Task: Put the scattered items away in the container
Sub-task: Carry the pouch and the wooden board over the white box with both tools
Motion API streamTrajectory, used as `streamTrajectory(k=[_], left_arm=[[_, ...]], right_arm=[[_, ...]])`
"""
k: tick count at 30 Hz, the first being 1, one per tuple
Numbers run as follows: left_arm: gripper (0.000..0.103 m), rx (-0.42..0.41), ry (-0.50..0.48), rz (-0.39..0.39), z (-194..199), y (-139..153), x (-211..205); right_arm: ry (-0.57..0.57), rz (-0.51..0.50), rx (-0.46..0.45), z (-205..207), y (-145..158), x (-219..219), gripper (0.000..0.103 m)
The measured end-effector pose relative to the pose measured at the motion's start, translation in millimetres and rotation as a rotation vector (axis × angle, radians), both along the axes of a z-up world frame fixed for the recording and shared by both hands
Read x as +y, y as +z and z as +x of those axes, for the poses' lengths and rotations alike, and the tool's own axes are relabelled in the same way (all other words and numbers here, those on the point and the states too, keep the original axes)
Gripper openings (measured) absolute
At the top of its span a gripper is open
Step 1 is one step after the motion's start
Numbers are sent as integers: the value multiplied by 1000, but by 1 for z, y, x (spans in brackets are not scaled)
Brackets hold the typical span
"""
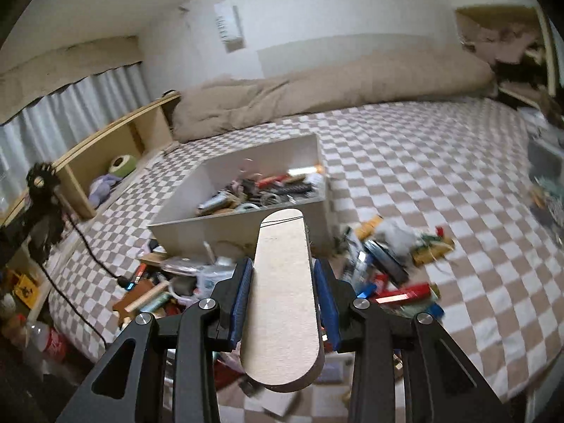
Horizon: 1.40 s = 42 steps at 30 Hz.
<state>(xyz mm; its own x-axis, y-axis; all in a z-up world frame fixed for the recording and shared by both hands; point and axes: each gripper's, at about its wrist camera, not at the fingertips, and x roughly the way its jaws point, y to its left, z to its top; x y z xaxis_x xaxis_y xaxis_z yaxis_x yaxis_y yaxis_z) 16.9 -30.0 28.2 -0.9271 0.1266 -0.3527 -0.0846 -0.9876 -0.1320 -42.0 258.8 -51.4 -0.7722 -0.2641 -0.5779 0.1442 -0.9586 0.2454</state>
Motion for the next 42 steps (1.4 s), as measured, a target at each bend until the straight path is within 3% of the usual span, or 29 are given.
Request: streamTrajectory(k=[16,28,34,42], left_arm=[[25,134,-12,-101,-56,62,17],[25,170,-31,-96,-128,95,24],[25,152,-25,-140,-167,85,31],[25,12,5,-251,-215,26,39]], right_arm=[[116,-3,129,-50,68,-31,37],[134,27,169,-100,105,-38,37],[152,20,137,-130,104,-45,37],[157,4,77,-160,83,-51,37]])
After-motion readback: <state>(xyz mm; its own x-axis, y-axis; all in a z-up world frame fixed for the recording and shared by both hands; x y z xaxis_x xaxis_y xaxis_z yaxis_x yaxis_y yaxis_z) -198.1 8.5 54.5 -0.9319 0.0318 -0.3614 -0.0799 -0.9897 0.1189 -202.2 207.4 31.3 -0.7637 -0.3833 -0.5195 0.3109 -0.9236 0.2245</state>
